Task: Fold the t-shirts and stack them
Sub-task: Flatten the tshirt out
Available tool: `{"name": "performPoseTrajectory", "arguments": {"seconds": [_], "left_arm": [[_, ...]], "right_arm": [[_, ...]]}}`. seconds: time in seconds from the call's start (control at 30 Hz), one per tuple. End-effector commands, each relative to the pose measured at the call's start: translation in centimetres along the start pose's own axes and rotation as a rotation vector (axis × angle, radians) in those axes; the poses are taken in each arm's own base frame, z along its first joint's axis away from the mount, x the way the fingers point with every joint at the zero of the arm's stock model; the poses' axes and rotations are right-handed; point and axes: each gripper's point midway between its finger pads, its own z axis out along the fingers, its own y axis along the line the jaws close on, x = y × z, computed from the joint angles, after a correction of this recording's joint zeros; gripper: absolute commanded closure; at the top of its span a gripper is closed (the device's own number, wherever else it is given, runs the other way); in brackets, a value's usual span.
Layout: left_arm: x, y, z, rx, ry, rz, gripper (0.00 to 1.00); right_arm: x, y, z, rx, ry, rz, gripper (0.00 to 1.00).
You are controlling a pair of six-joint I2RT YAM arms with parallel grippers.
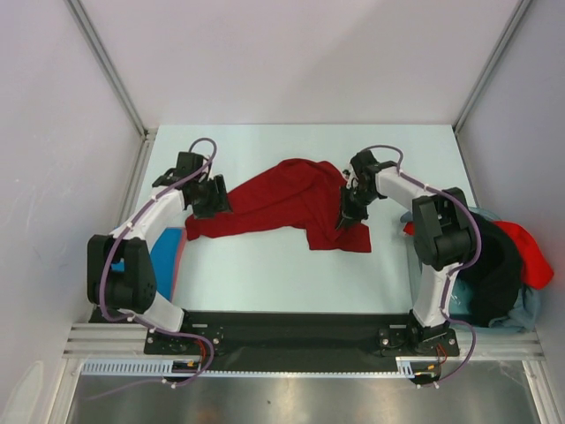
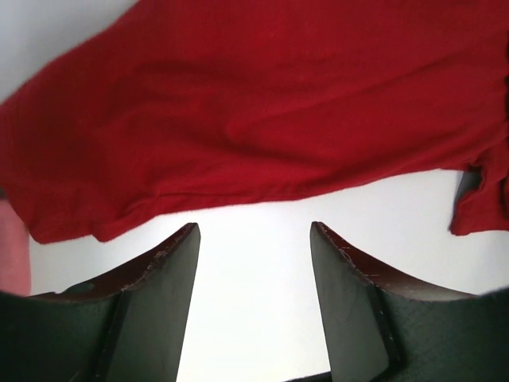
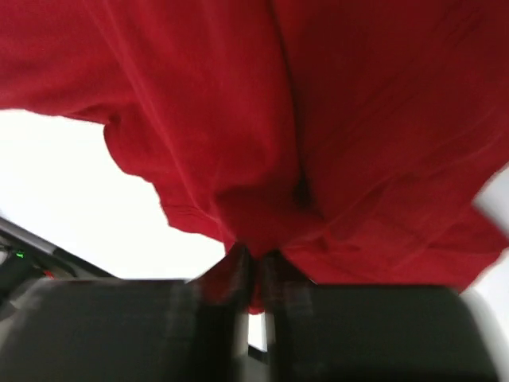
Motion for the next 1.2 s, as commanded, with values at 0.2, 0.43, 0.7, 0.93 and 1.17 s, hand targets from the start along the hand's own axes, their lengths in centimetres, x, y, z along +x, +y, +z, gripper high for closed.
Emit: {"name": "performPoseTrajectory", "arguments": {"seconds": [0.2,0.43,0.7,0.93,1.17], "left_arm": [[-3.1,-0.7,-1.3,-0.007,-0.061,0.009,0.38],[-2.3,-1.1,-1.2,0.018,-0.023,-0.002,0.43],[0.8,-0.1,-1.5,-0.011,0.034,-0.05,0.41],[4.5,-1.0,-0.9,0.037,0.108,-0.063,0.51],[8.3,-2.0,0.3,-0.02,0.134,-0.021,0.57]], "right_arm": [[-11.1,-2.7,-8.9,0.123,-0.354,0.105,1.0],[-26.0,-6.7,-12.3,0.036,-0.563,0.211,1.0],[-24.3,-9.7,-12.3,0.036,-0.511,0.26,0.49],[-18.3,-9.2,-13.9,0.177,-0.472,0.176,0.45],[-13.1,-7.8,-12.8,0.158,-0.387,0.171,0.44]]}}
